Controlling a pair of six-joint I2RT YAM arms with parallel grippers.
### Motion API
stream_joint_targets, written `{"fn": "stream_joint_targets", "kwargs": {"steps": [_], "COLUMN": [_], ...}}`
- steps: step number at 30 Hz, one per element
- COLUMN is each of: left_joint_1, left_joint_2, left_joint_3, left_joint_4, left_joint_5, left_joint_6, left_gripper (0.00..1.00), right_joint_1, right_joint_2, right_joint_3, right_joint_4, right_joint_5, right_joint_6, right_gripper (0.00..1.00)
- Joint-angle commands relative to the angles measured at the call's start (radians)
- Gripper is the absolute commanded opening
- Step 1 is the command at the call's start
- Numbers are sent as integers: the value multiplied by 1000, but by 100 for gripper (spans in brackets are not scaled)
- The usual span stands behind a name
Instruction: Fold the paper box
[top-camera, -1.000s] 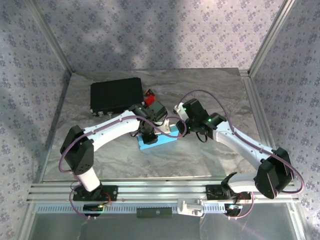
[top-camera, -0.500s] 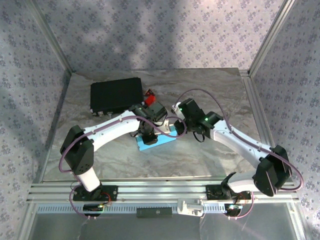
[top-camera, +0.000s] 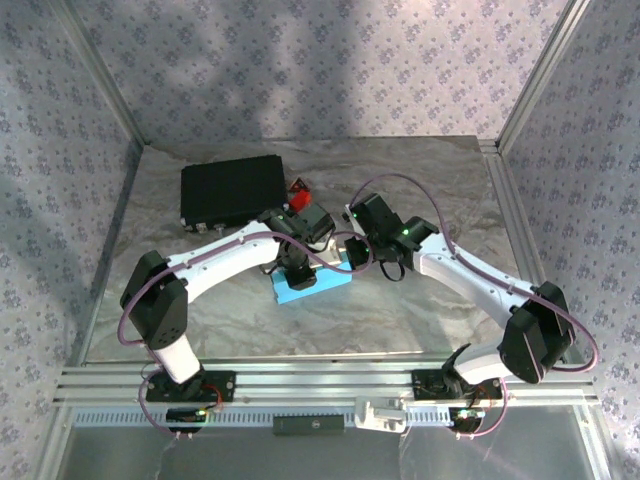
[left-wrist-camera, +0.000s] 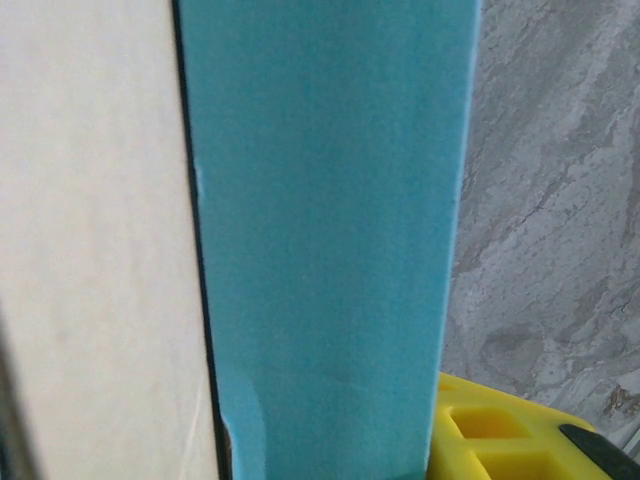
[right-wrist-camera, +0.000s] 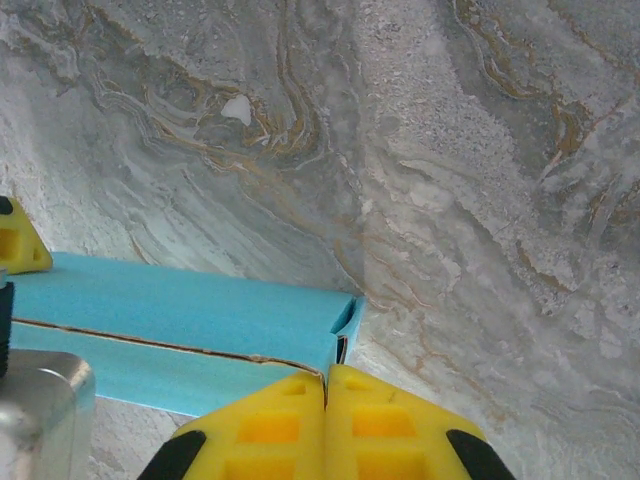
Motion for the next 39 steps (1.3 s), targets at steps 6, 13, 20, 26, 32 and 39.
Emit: {"fn": "stream_joint_targets", "kwargs": {"steps": [6,13,20,26,32,39], "left_joint_1": [5,6,3,9,88,93], "left_joint_2": [-31,-95,-304,-520,-639,-689], "left_joint_3": [-8,-33,-121,-246,-237,-270], "left_joint_4": [39,110,244,391,170,-10], "left_joint_5": [14,-41,-7,-66,-213,-147], "left_joint_6": [-29,-78,-172,-287,-482,-499], "left_gripper": [38,37,46,65,53,57], "right_joint_1": [34,58,65,93,110,118], "right_joint_2": [17,2,-25,-32,-28,9], "right_joint_3": [15,-37,-58,-63,-51,-16], "right_joint_4": [-27,-5,14,23,7,-23], "right_joint_5": [24,95,127,165,206,222], "right_joint_6": [89,95,104,113,125,132], "right_gripper": [0,0,0,0,0,0]}}
